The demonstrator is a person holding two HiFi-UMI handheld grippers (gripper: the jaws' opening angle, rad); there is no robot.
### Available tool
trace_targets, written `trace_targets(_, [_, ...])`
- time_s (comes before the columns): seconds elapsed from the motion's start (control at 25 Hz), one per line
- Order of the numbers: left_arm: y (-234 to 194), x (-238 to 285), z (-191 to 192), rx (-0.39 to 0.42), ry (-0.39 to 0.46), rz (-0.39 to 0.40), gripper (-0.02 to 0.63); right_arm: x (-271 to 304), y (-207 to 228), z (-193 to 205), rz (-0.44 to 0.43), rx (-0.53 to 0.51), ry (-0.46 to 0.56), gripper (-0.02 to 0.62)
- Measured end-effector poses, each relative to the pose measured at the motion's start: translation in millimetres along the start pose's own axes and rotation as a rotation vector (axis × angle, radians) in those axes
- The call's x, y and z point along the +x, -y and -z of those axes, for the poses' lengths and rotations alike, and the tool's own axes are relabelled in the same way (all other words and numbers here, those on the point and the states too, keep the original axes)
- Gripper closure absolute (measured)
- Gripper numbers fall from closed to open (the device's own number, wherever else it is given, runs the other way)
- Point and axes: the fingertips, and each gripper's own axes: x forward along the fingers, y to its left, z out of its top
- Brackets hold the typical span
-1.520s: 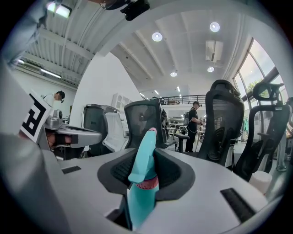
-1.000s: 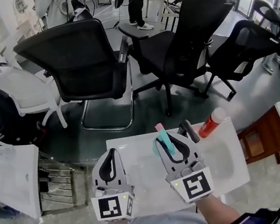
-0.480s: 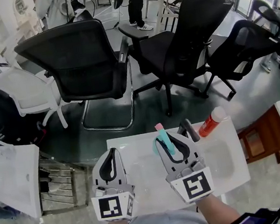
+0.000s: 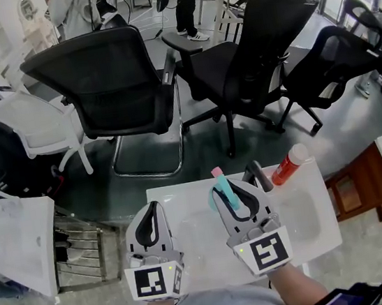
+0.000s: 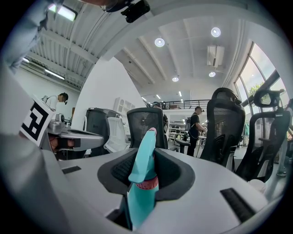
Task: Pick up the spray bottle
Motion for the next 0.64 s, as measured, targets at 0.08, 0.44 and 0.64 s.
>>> trace_targets(0.08, [-0.2,0.2,-0.8,0.001,0.002,0.001,0.588,0.2,0.3,-0.6,0.002,0.001,0.0,0.488])
trace_targets(0.44, [0.2,0.6,0.8,0.006,0.0,0.001,0.588,0.7,0.4,1.8,0.002,-0.001,0.003,0.488])
trace_targets(0.64, [1.6,2.0,2.8,0.008,-0.004,-0.002,0.588,0.7,3.2,3.2,0.004,0.002,0.008,0.488])
